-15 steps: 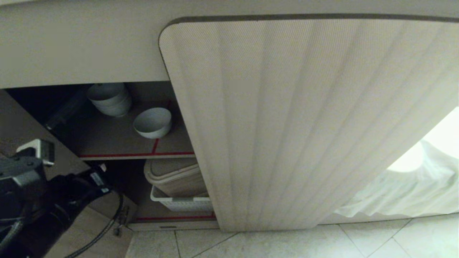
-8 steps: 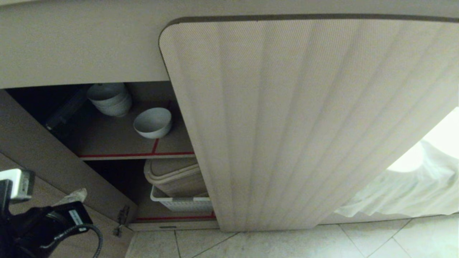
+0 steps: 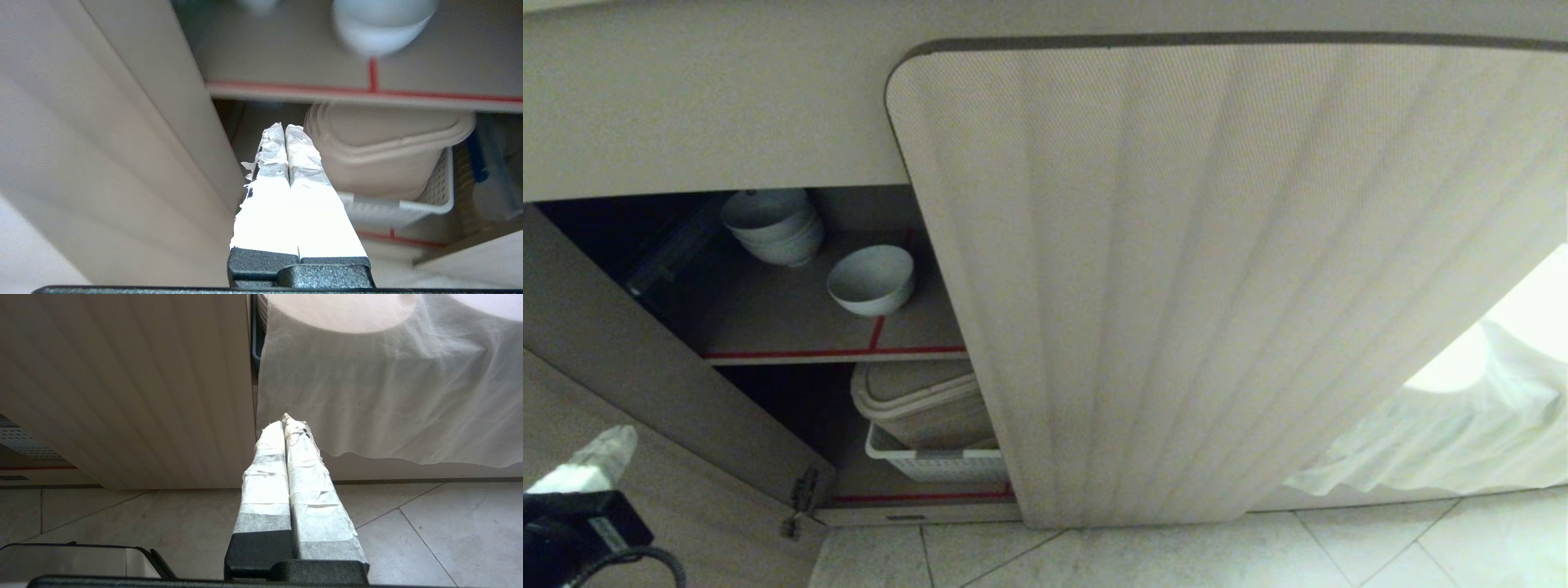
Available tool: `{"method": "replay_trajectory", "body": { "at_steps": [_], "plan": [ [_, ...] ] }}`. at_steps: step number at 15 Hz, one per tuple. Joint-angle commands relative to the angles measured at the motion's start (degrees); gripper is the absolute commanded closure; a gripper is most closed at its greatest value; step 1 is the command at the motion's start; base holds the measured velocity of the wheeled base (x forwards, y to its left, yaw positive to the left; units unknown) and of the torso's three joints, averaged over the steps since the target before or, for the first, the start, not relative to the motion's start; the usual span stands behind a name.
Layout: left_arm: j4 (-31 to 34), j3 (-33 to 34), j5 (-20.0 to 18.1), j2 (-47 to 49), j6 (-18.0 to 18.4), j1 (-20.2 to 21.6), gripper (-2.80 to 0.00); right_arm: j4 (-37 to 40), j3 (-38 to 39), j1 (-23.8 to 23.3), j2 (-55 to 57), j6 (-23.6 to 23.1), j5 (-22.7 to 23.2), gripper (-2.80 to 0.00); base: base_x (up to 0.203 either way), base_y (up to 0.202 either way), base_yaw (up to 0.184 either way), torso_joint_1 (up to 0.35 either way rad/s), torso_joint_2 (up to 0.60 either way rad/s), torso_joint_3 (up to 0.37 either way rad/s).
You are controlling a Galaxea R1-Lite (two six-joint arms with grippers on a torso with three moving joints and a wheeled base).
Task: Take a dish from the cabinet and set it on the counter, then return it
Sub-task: Close the cabinet door
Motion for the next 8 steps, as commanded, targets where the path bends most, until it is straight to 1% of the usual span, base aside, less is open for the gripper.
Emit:
{"method": "replay_trajectory", "body": {
  "at_steps": [1, 3, 5, 6, 8],
  "plan": [
    [0.69, 0.08, -1.96, -8.96, 1.73, 0.16, 0.00, 0.00, 0.00, 0.00, 0.00, 0.08, 0.01, 0.00, 0.000, 0.000, 0.000, 0.000, 0.00, 0.000],
    [6.75, 0.12, -10.43, -17.32, 2.38, 4.61, 0.00, 0.00, 0.00, 0.00, 0.00, 0.00, 0.01, 0.00, 0.000, 0.000, 0.000, 0.000, 0.00, 0.000],
    [16.57, 0.15, -18.39, -27.70, 2.71, 9.93, 0.00, 0.00, 0.00, 0.00, 0.00, 0.00, 0.01, 0.00, 0.000, 0.000, 0.000, 0.000, 0.00, 0.000],
    [22.71, 0.16, -21.01, -32.82, 3.01, 12.22, 0.00, 0.00, 0.00, 0.06, 0.00, 0.02, 0.01, 0.00, 0.000, 0.000, 0.000, 0.000, 0.00, 0.000],
    [32.79, 0.17, -22.65, -37.75, 3.15, 15.12, 0.00, 0.00, 0.00, 0.00, 0.00, 0.00, 0.01, 0.00, 0.000, 0.000, 0.000, 0.000, 0.00, 0.000]
  ]
}}
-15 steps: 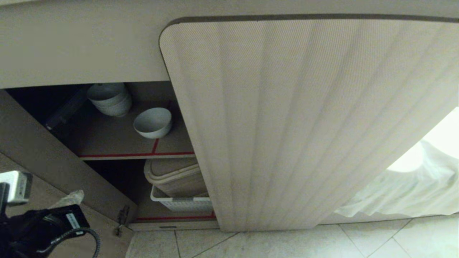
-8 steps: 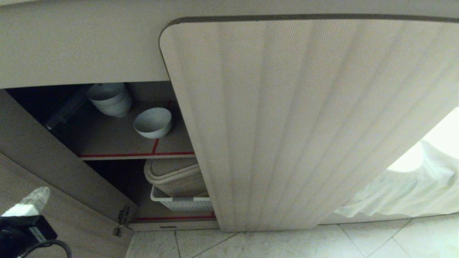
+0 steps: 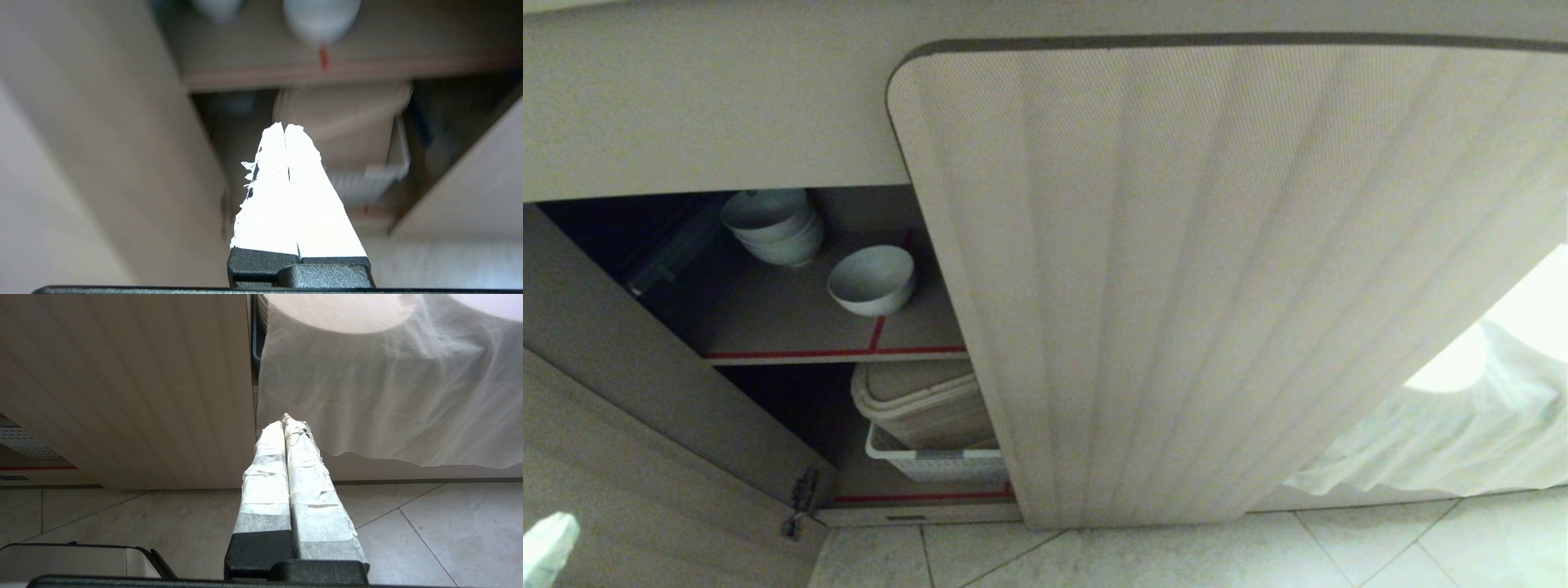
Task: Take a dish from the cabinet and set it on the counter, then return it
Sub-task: Close the cabinet door
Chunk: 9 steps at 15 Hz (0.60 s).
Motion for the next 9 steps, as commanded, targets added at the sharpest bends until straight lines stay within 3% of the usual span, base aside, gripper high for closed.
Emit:
{"method": "replay_trajectory", "body": {
  "at_steps": [1, 3, 5, 9],
  "plan": [
    [11.38, 0.00, -0.49, -7.14, 0.21, 2.93, 0.00, 0.00, 0.00, 0.01, 0.00, 0.00, -0.01, 0.00, 0.000, 0.000, 0.000, 0.000, 0.00, 0.000],
    [17.05, 0.00, -0.17, -6.85, 0.39, 3.04, 0.00, 0.00, 0.00, 0.00, 0.00, 0.00, -0.01, 0.00, 0.000, 0.000, 0.000, 0.000, 0.00, 0.000],
    [18.94, 0.00, 0.08, -8.22, 0.37, 0.48, 0.00, 0.00, 0.00, 0.05, 0.00, 0.00, -0.01, 0.00, 0.000, 0.000, 0.000, 0.000, 0.00, 0.000],
    [22.99, 0.00, -0.98, -19.82, 0.26, -1.91, 0.00, 0.00, 0.00, 0.09, 0.00, 0.00, -0.01, 0.00, 0.000, 0.000, 0.000, 0.000, 0.00, 0.000]
  ]
}}
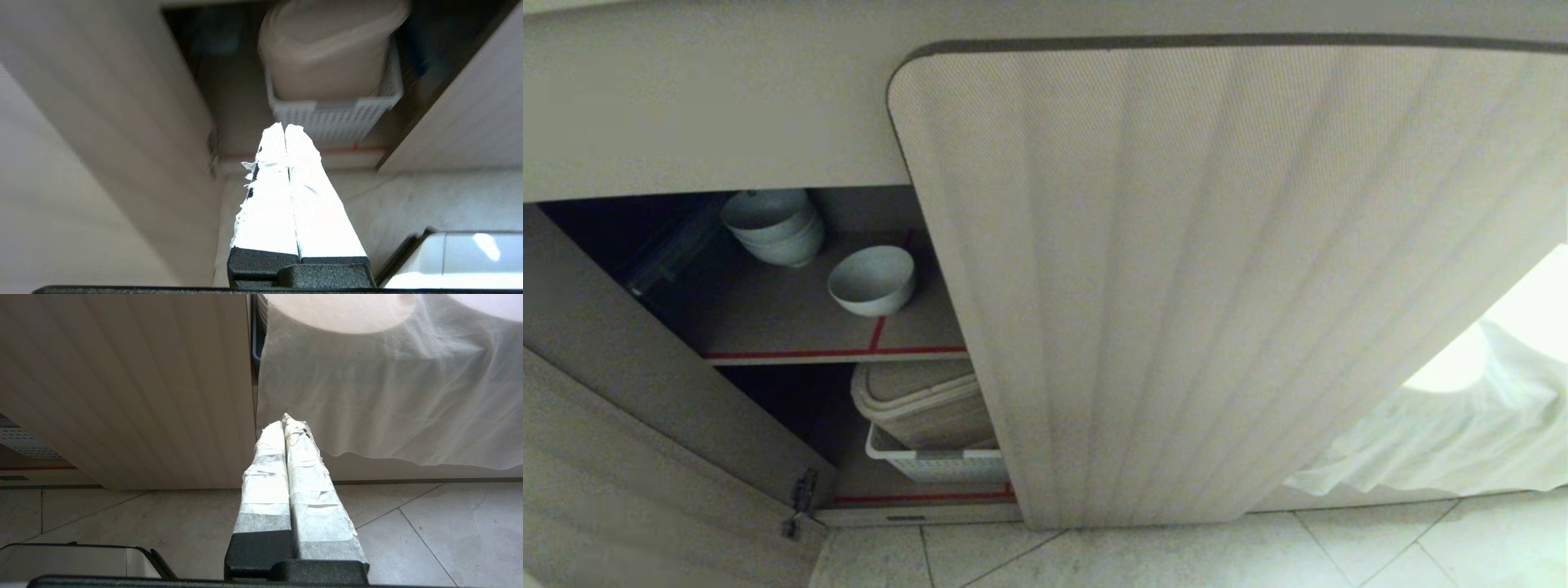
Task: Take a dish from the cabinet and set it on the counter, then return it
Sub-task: Close the cabinet door
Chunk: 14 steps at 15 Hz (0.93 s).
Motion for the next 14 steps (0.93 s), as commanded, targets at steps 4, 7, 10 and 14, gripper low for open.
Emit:
{"method": "replay_trajectory", "body": {
  "at_steps": [4, 7, 10, 14],
  "plan": [
    [0.56, 0.00, -0.02, -8.21, -0.31, -0.87, 0.00, 0.00, 0.00, 0.00, 0.00, 0.00, -0.01, 0.00, 0.000, 0.000, 0.000, 0.000, 0.00, 0.000],
    [0.56, 0.00, -0.02, -8.21, -0.23, -0.87, 0.00, 0.00, 0.00, 0.01, 0.00, 0.00, -0.01, 0.00, 0.000, 0.000, 0.000, 0.000, 0.00, 0.000],
    [0.56, 0.00, -0.02, -8.21, -0.31, -0.87, 0.00, 0.00, 0.00, 0.00, 0.00, 0.00, -0.01, 0.00, 0.000, 0.000, 0.000, 0.000, 0.00, 0.000],
    [0.56, 0.00, -0.02, -8.21, -1.57, -0.87, 0.00, 0.00, 0.00, 0.01, 0.00, 0.00, -0.01, 0.00, 0.000, 0.000, 0.000, 0.000, 0.00, 0.000]
  ]
}}
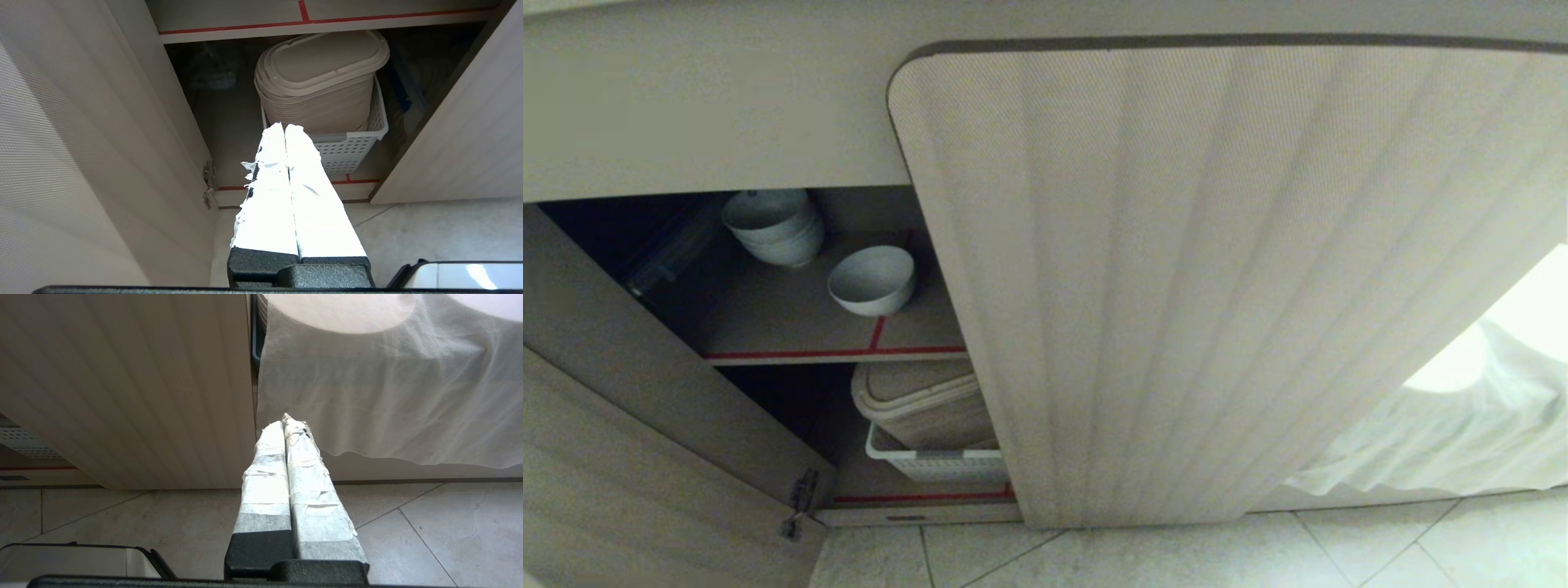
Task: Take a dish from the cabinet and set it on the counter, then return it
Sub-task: Close the cabinet door
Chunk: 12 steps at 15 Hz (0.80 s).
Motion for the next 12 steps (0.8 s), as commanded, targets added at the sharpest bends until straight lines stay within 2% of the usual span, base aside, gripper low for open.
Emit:
{"method": "replay_trajectory", "body": {
  "at_steps": [1, 12],
  "plan": [
    [-0.01, 0.00, 0.01, -0.02, -0.17, 0.02, 0.00, -0.01, 0.00, 0.00, 0.00, 0.00, -0.01, 0.00, 0.000, 0.000, 0.000, 0.000, 0.00, 0.000],
    [-0.01, 0.00, 0.01, -0.02, -0.52, 0.02, 0.00, -0.01, 0.00, 0.00, 0.00, 0.00, -0.01, 0.00, 0.000, 0.000, 0.000, 0.000, 0.00, 0.000]
  ]
}}
